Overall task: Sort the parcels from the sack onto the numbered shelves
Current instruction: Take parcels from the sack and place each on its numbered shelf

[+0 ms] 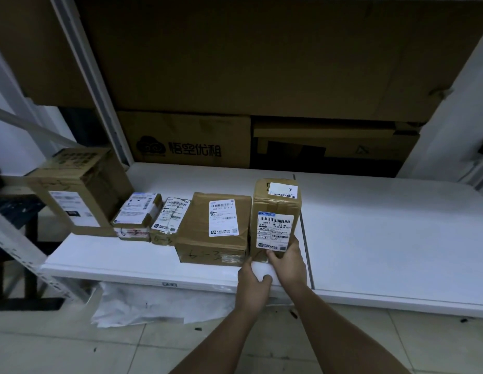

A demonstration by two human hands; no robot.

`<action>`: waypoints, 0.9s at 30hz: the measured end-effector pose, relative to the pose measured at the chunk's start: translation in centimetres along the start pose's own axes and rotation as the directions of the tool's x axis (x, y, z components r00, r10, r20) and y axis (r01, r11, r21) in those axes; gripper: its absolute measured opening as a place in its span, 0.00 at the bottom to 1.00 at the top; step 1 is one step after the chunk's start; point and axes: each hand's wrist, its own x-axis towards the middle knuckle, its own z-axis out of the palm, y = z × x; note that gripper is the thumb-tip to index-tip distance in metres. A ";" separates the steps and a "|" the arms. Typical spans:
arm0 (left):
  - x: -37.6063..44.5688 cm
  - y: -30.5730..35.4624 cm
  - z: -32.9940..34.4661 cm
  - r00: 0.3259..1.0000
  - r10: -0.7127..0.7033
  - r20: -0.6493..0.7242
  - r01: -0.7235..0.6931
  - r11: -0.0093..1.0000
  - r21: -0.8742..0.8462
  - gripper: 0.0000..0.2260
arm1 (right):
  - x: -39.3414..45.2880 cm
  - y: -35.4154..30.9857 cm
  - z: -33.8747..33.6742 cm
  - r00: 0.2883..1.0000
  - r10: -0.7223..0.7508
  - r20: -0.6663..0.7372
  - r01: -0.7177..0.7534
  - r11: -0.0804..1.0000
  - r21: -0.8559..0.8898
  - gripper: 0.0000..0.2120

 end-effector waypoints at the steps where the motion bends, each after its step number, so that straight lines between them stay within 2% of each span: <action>1: 0.1 0.0 0.0 1.000 -0.007 -0.003 0.007 1.000 0.004 0.28 | 0.1 -0.1 0.0 1.000 0.001 0.000 -0.001 1.000 0.004 0.28; 22: 0.5 -0.8 -0.2 1.000 0.005 -0.006 -0.004 0.996 0.091 0.30 | 2.2 0.4 0.7 0.999 0.001 0.042 -0.003 0.999 0.042 0.31; 27: 0.6 -1.0 -0.3 1.000 0.008 0.000 -0.008 0.995 0.100 0.30 | 2.0 0.4 0.4 0.997 0.018 0.080 -0.025 0.996 0.080 0.39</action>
